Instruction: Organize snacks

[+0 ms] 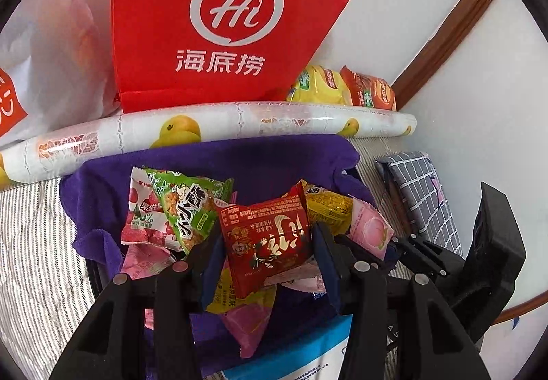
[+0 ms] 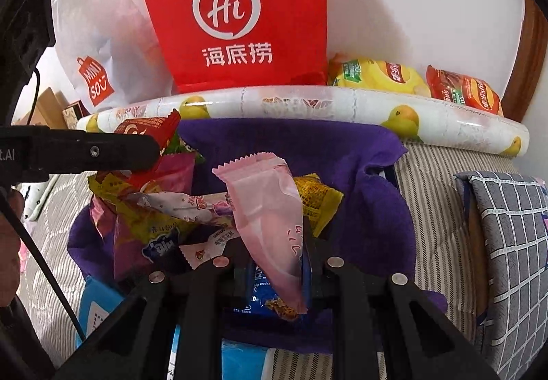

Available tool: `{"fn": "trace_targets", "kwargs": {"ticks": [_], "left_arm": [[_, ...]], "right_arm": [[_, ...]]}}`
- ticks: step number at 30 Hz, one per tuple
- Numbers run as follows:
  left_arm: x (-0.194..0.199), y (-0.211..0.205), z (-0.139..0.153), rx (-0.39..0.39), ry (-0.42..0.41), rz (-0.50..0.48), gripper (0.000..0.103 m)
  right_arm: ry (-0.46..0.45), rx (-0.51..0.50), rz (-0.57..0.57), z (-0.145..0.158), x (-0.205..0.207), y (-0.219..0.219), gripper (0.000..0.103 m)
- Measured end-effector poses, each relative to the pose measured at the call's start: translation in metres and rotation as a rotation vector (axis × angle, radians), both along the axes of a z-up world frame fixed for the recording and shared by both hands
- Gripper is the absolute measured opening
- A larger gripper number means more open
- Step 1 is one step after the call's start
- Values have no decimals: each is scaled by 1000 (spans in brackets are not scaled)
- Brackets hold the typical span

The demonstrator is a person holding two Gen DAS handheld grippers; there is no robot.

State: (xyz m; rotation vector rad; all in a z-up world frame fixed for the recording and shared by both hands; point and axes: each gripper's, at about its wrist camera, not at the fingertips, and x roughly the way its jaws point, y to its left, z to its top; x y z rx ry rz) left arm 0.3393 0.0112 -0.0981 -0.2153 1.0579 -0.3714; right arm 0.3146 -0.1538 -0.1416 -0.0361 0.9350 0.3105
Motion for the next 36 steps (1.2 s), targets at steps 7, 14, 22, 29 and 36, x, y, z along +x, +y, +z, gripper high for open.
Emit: {"fn": "trace_targets", "kwargs": {"ticks": [7,14,22,29,36], "left_arm": [[3,3,-3,5,19,14,50],[1,8,3,0,27,23,64],[-14,11,28,43,-35,63,75],[-46,6,52,57,-106,69,76],[-98,0,68,101,-156,65,76]], "right_arm": [[-16,-3,5,3,-2,1,39],[-65,17,18,14,-7,2,58],[-100,47,1,40,-30,1,65],[-116,44,-61,66,-60,-8,65],[-109,92,-135,86,-97,-24,65]]}}
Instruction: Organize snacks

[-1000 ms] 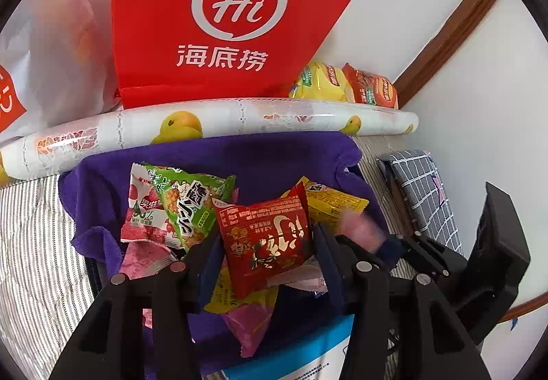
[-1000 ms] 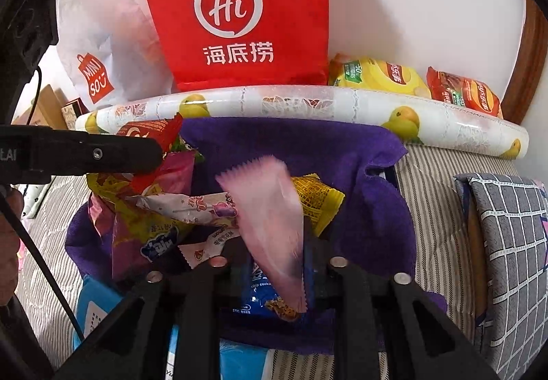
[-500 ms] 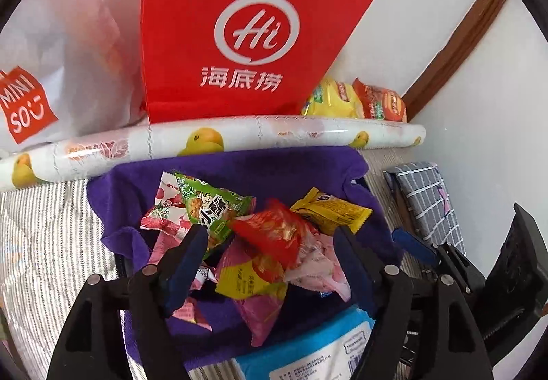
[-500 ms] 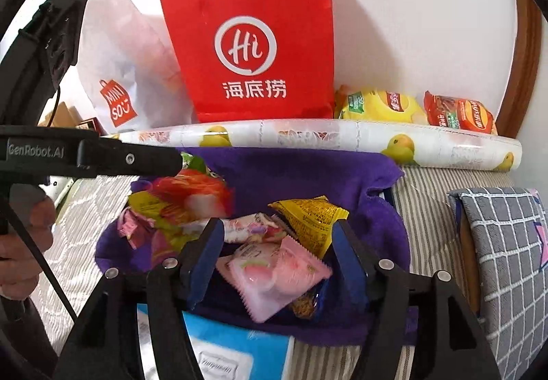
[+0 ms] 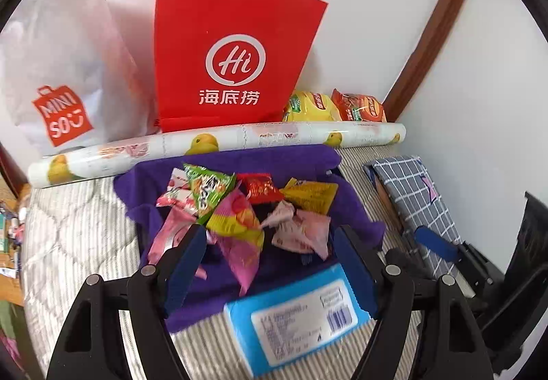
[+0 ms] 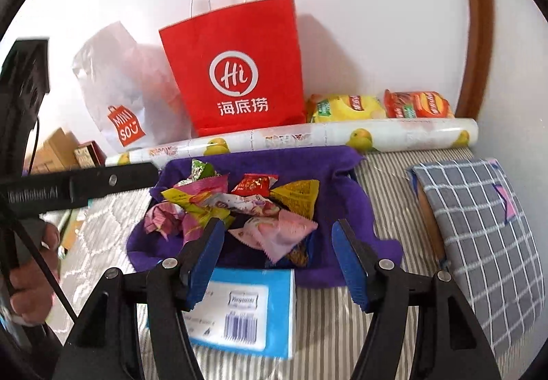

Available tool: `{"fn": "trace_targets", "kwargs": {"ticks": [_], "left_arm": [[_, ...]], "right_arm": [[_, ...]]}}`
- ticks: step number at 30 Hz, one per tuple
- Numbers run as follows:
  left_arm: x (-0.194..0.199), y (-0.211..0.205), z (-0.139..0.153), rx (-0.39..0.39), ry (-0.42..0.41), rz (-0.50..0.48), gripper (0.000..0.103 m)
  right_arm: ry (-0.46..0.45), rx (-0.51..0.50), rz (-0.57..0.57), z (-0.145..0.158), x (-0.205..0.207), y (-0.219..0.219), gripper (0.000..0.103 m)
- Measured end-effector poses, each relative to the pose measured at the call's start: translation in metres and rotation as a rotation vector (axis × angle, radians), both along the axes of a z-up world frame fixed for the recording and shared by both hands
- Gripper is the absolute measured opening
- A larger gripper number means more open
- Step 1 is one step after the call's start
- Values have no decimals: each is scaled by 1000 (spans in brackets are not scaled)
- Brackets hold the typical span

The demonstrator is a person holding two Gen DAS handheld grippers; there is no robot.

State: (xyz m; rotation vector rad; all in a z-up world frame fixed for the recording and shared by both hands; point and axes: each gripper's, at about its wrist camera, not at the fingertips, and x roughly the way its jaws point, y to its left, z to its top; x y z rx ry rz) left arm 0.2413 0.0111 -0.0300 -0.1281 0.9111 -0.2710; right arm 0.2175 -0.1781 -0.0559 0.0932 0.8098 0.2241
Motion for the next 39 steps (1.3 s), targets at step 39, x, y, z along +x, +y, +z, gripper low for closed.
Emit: {"fn": "trace_targets", "kwargs": {"ticks": [39], "left_arm": [[-193,-27,28,141,-223,139,101]], "right_arm": [[-82,-103,-187,50,-176,-45,101]]}}
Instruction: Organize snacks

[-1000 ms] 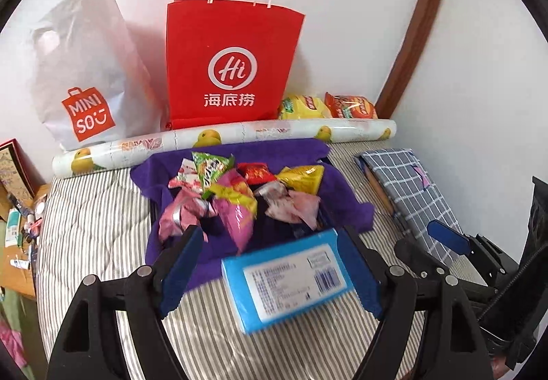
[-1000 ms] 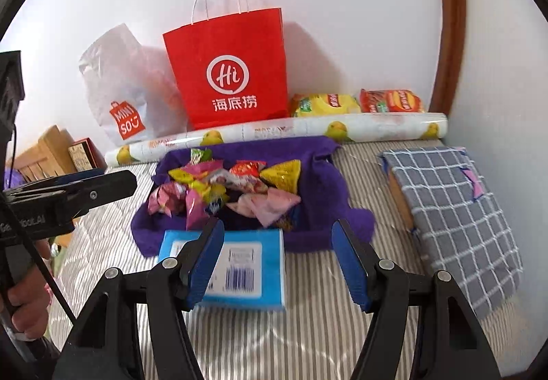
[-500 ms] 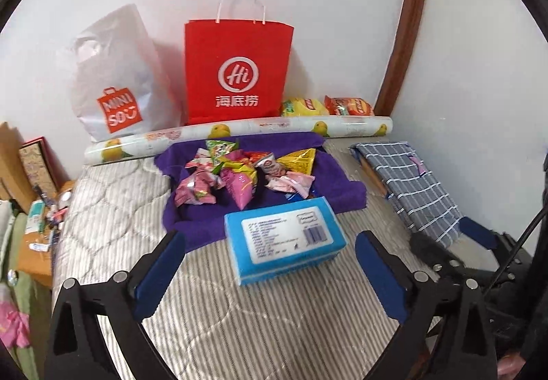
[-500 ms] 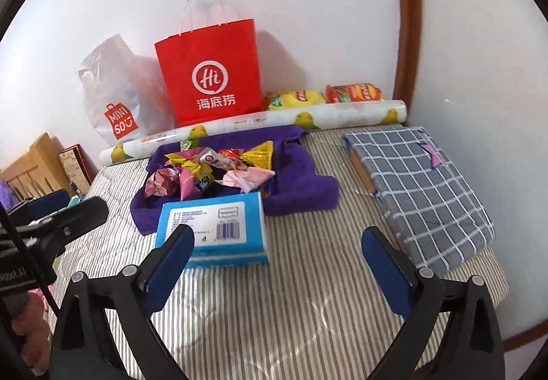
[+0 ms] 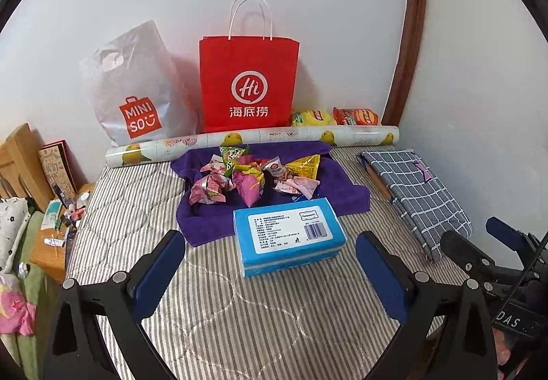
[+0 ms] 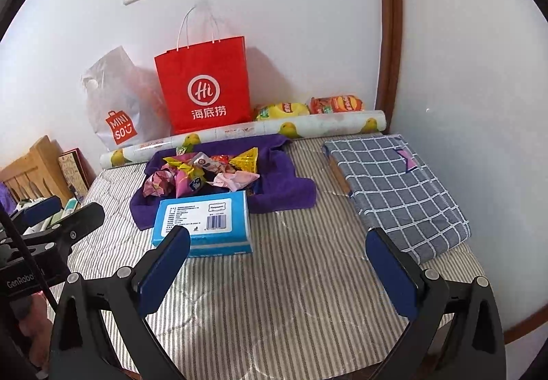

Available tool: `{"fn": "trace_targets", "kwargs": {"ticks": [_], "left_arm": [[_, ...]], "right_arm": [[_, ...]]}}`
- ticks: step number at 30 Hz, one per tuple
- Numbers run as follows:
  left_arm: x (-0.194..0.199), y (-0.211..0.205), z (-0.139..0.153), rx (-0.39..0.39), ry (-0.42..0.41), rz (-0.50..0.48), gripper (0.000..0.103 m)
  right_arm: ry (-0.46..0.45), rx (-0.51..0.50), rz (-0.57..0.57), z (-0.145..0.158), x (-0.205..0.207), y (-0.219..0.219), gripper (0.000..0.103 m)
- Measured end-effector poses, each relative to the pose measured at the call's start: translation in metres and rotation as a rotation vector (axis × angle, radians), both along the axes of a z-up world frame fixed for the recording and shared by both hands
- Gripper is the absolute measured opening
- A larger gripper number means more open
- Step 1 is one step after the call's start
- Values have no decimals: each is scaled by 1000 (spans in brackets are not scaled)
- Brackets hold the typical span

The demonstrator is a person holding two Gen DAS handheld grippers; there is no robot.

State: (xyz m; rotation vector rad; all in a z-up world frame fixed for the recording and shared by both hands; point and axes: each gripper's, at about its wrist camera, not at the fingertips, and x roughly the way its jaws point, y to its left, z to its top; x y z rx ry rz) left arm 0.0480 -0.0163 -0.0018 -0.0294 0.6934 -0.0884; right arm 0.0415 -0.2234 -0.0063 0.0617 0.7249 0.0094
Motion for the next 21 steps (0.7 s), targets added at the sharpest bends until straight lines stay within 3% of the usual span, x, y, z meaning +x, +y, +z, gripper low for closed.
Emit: {"fn": "trace_targets", "kwargs": {"ticks": [21], "left_arm": [[-7,-8,9,9,-19,11,101]], "right_arm": [[-21,8,-16,6,-7,-9,101]]}}
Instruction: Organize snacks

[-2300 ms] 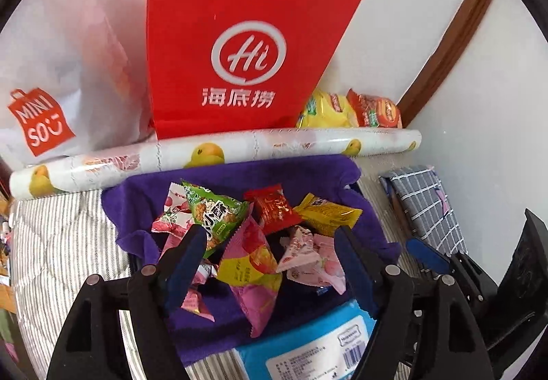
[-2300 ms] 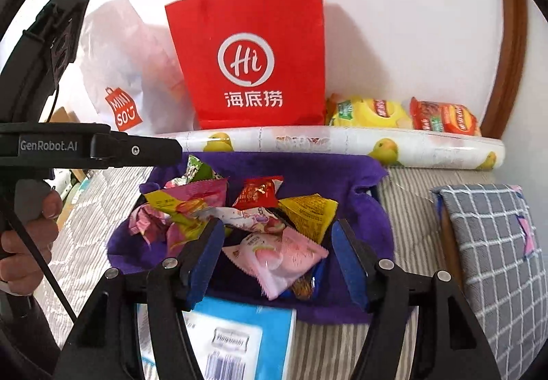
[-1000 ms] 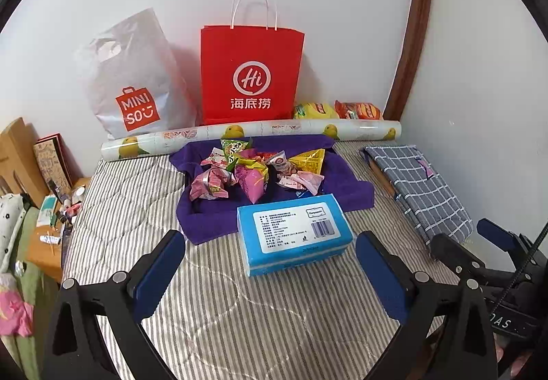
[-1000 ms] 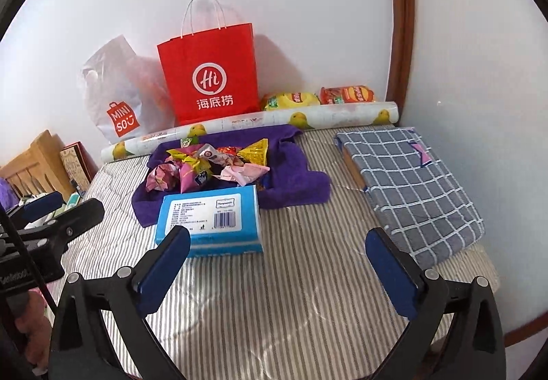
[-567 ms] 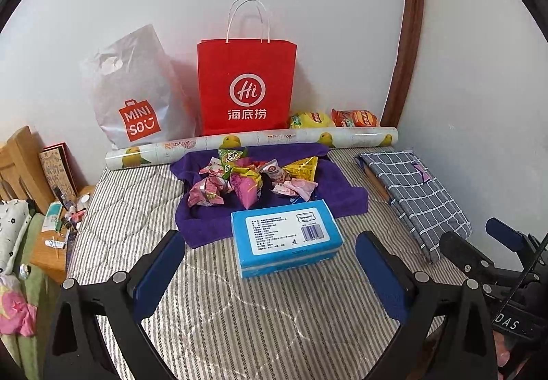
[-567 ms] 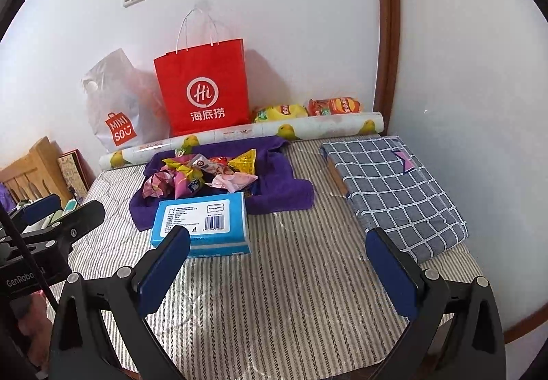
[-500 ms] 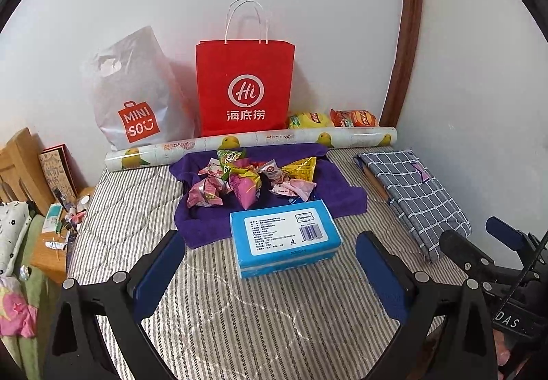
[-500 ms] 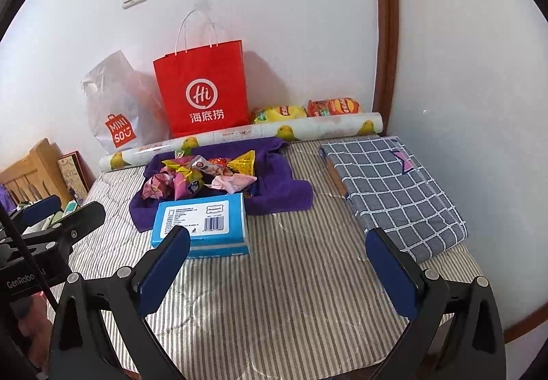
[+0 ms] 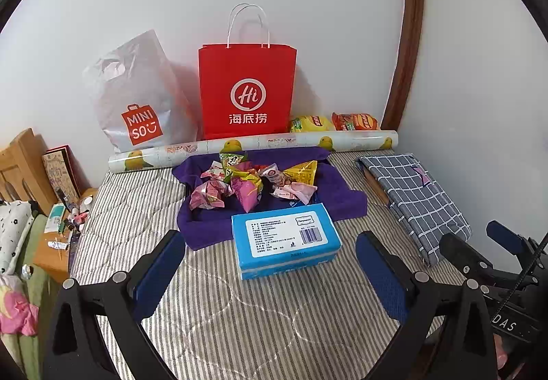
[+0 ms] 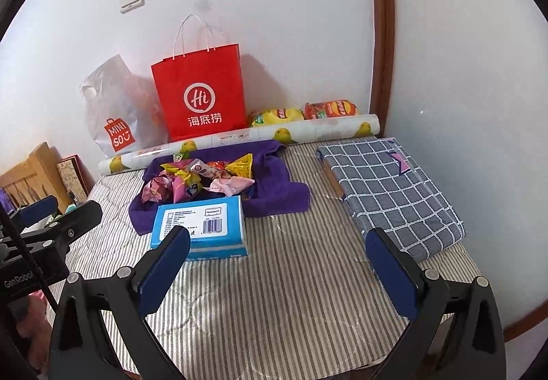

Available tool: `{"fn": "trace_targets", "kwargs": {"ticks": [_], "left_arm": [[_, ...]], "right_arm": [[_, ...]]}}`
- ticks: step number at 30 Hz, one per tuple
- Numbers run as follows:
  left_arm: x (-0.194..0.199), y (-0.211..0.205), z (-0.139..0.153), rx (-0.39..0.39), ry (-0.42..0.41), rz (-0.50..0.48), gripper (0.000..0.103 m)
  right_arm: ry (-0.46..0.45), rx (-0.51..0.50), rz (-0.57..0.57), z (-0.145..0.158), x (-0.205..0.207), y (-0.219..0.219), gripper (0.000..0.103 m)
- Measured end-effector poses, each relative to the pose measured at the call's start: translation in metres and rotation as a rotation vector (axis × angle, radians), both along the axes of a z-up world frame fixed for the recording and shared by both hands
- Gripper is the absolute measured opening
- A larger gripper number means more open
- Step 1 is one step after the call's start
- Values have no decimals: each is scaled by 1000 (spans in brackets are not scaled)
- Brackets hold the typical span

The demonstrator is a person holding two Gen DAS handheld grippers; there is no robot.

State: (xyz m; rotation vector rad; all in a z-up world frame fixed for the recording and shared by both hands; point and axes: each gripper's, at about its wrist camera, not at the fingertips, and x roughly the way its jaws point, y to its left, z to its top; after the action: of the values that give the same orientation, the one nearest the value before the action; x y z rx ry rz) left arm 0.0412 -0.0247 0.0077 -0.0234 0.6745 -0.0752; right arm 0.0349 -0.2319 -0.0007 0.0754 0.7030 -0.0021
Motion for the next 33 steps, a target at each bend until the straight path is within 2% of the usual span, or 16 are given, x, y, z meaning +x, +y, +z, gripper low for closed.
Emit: {"fn": "trace_targets", "kwargs": {"ticks": [33], "left_arm": [[-1,4,-4,-1,8,11,101]], "right_arm": [[-2,-4,-7,1,-1,-1,101]]}}
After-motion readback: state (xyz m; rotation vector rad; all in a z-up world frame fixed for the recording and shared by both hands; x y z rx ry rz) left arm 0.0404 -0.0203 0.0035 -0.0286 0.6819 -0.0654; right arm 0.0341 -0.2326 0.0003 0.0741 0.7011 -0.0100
